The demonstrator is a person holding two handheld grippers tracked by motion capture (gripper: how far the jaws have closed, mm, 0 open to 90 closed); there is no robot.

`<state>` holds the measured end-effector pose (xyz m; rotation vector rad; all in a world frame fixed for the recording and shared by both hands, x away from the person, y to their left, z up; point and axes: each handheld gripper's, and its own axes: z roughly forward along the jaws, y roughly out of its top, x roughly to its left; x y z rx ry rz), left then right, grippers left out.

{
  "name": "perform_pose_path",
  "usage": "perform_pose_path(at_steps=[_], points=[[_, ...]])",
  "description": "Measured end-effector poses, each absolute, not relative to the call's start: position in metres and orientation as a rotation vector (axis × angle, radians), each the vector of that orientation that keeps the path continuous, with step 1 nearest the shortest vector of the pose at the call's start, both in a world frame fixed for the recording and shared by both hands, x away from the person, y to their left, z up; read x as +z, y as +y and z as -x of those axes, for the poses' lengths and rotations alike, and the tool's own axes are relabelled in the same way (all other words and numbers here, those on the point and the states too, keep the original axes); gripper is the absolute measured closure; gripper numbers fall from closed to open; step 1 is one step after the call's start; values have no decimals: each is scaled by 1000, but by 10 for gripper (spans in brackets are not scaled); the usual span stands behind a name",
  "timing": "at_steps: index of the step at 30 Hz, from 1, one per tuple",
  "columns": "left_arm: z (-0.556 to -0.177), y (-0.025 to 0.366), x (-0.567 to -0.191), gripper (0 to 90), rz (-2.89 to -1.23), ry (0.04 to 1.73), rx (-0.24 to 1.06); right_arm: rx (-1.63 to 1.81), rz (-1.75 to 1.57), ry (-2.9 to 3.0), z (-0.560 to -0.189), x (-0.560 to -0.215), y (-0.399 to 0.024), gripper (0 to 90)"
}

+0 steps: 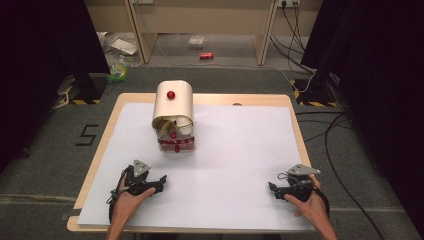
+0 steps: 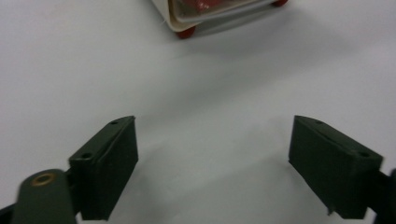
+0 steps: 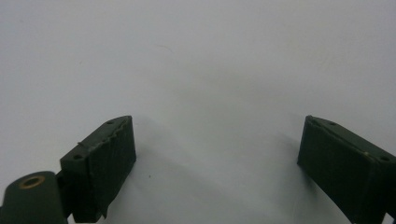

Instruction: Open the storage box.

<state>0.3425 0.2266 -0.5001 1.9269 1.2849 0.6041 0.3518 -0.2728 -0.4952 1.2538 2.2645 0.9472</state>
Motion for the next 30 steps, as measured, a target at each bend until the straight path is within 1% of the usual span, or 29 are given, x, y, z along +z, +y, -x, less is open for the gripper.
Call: perform_pose_path(at_steps=[6,14,30], points=[[-342,218,-497,156,-1928,1227,645,946,-1254,2266,-352,-495,-273,115],[-342,206,-485,178,-1908,1133,715,946,-1257,2265,-352,-495,-273,114],[-346,186,-471,201,-1900,1007,753,946,-1258,2267,-352,-495,-273,111]])
